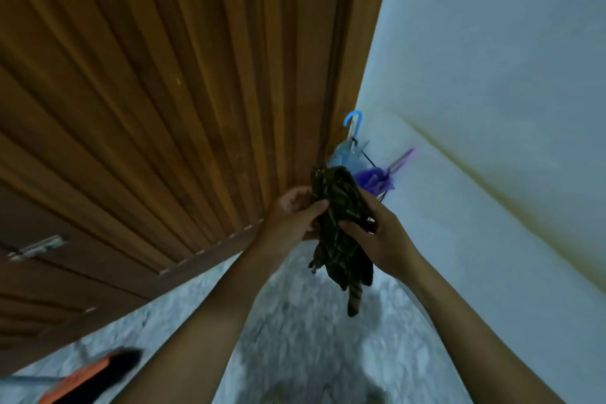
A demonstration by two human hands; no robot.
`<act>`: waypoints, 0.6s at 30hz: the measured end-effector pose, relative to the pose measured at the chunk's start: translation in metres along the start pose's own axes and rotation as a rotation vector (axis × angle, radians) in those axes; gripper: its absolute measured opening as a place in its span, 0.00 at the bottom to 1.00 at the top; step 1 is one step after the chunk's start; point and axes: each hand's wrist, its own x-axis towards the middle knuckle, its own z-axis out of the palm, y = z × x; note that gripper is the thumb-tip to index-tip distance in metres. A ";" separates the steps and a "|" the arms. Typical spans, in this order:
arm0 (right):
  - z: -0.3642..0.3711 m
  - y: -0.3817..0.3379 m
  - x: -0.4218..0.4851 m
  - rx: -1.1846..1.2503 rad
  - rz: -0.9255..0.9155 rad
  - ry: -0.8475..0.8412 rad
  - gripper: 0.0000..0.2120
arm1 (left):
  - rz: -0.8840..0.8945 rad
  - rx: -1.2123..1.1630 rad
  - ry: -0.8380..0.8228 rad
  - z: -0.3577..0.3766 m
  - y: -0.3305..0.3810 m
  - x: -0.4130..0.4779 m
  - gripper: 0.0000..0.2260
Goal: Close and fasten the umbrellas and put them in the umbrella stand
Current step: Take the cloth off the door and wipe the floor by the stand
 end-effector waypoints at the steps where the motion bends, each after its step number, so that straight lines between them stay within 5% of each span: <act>1: -0.001 0.025 0.001 -0.009 0.004 0.030 0.22 | -0.025 0.007 -0.008 0.007 -0.020 0.012 0.11; 12: 0.047 0.378 0.003 0.076 0.236 0.171 0.17 | -0.219 0.133 -0.066 0.059 -0.320 0.182 0.06; 18: 0.112 0.572 0.036 0.118 0.299 0.280 0.20 | -0.236 0.315 -0.114 0.058 -0.487 0.303 0.20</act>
